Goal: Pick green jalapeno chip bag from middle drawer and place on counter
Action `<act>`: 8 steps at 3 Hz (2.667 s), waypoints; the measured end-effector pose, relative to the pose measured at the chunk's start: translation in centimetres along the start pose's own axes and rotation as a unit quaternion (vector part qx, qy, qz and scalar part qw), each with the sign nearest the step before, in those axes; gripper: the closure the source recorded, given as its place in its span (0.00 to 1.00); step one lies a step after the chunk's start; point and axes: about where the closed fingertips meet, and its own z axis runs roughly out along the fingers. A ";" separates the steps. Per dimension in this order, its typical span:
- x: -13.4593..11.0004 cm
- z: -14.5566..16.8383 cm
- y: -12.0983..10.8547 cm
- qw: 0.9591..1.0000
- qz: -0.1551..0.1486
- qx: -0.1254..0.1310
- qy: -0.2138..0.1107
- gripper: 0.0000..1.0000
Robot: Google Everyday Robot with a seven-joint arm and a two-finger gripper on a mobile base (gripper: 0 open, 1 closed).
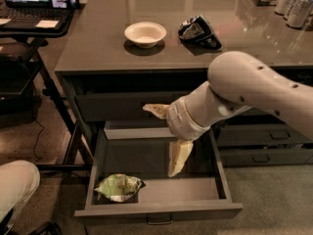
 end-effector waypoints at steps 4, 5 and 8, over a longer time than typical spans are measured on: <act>4.1 23.6 -1.4 0.994 -0.086 -0.018 -0.070 0.00; 3.7 28.0 -0.8 0.990 -0.102 -0.022 -0.091 0.00; 4.7 34.7 -0.4 0.993 -0.102 -0.037 -0.053 0.00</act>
Offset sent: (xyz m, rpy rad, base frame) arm 0.0458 0.1047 -0.1709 0.0543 -0.0044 0.0818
